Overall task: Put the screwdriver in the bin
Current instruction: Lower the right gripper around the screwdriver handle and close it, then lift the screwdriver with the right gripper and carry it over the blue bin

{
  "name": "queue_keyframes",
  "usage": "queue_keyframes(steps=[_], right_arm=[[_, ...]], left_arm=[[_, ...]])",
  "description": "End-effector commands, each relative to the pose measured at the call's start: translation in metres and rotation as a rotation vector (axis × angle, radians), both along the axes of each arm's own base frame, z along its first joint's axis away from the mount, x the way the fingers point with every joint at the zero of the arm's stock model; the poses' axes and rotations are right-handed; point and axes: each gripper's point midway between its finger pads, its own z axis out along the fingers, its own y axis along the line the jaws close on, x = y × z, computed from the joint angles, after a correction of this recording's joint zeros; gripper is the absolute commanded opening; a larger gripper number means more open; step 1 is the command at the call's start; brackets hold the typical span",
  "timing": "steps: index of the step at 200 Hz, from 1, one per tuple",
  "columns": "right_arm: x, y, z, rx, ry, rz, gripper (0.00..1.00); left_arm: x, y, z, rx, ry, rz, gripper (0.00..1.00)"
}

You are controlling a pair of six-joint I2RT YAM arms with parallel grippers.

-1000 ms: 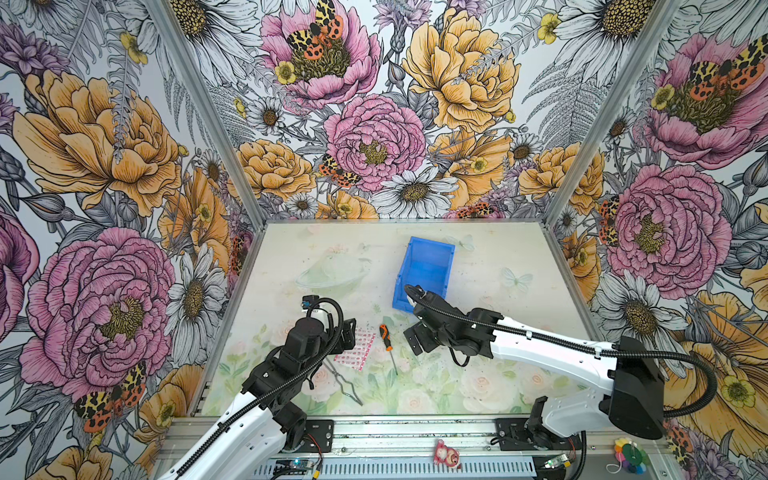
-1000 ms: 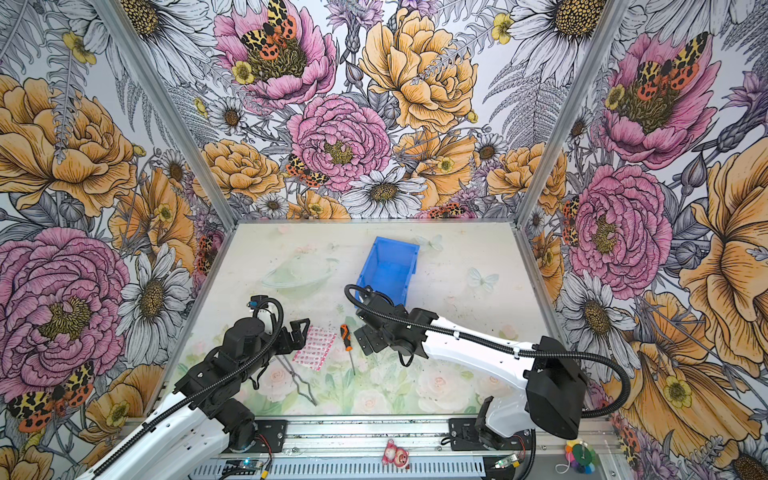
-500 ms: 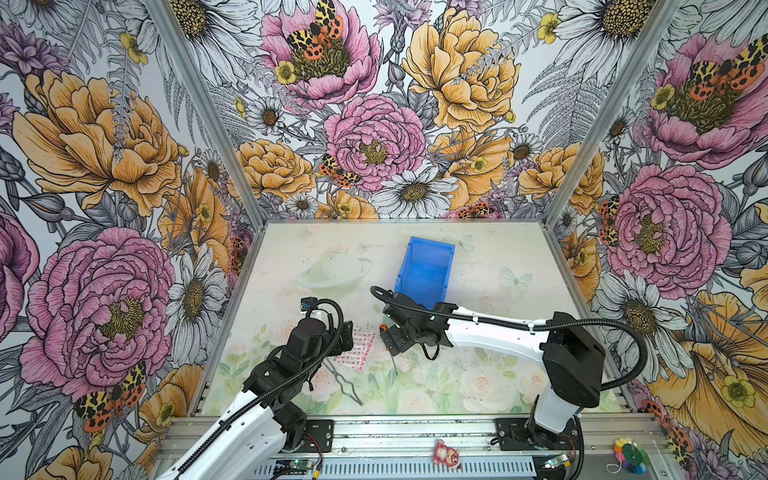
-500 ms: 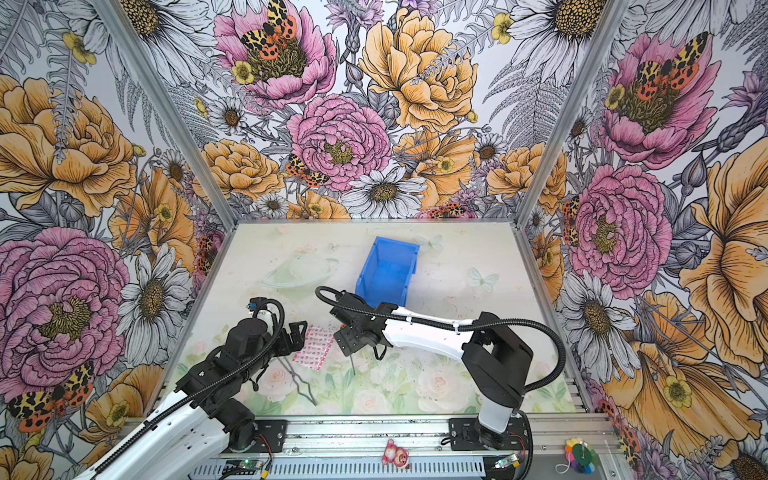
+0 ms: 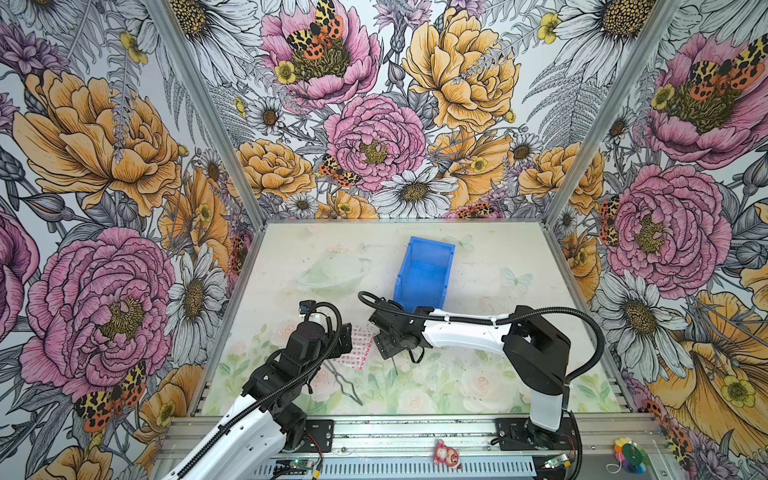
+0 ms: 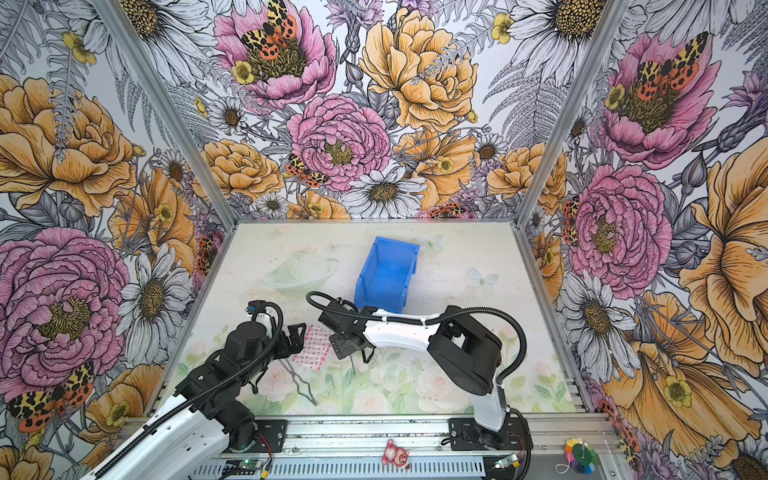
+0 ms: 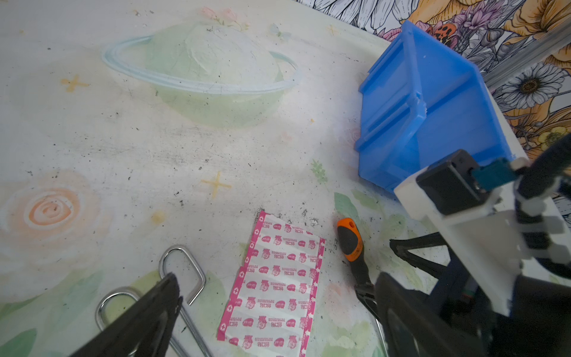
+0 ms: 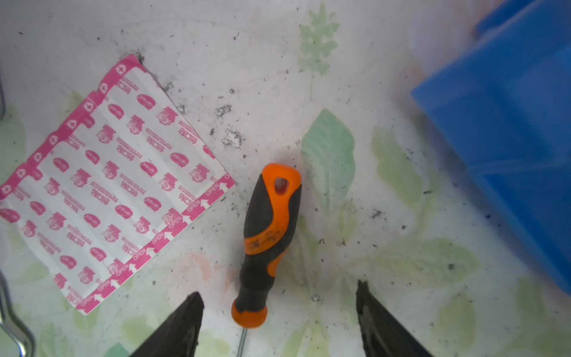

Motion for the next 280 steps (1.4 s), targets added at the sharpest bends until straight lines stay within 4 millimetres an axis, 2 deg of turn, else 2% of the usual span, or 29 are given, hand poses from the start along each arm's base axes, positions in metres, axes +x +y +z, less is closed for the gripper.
queue_keyframes(steps=[1,20,34,54,120,170,193,212,245,280], right_arm=[[0.007,0.014,0.003,0.032,-0.017,-0.037,0.77],[0.009,0.019,0.001,0.031,-0.017,-0.032,0.68],[0.010,0.021,-0.002,0.027,-0.016,-0.032,0.57],[0.010,0.021,-0.008,0.017,-0.008,-0.033,0.47],[0.005,0.013,-0.030,-0.026,0.028,-0.030,0.34],[0.007,0.008,-0.027,-0.035,0.009,-0.035,0.13],[0.010,0.008,-0.018,-0.010,0.008,-0.053,0.05],[0.016,0.010,-0.002,0.029,-0.008,-0.073,0.00],[0.029,0.008,0.032,0.106,-0.044,-0.134,0.00],[0.045,-0.002,0.061,0.177,-0.073,-0.225,0.00]], left_arm=[[0.002,0.003,0.000,-0.009,-0.013,0.025,0.98],[0.001,0.002,0.001,-0.006,-0.015,0.022,0.99],[0.000,0.002,0.001,-0.002,-0.017,0.021,0.99],[-0.001,0.002,0.001,0.003,-0.018,0.020,0.99],[-0.003,0.007,0.002,0.012,-0.027,0.043,0.99],[-0.003,0.008,-0.001,0.014,-0.022,0.050,0.99],[-0.003,0.009,0.000,0.014,-0.026,0.056,0.99],[-0.003,0.010,0.001,0.012,-0.033,0.060,0.98],[-0.003,0.013,0.002,0.000,-0.044,0.076,0.99],[-0.001,0.009,0.008,-0.032,-0.075,0.059,0.99]])
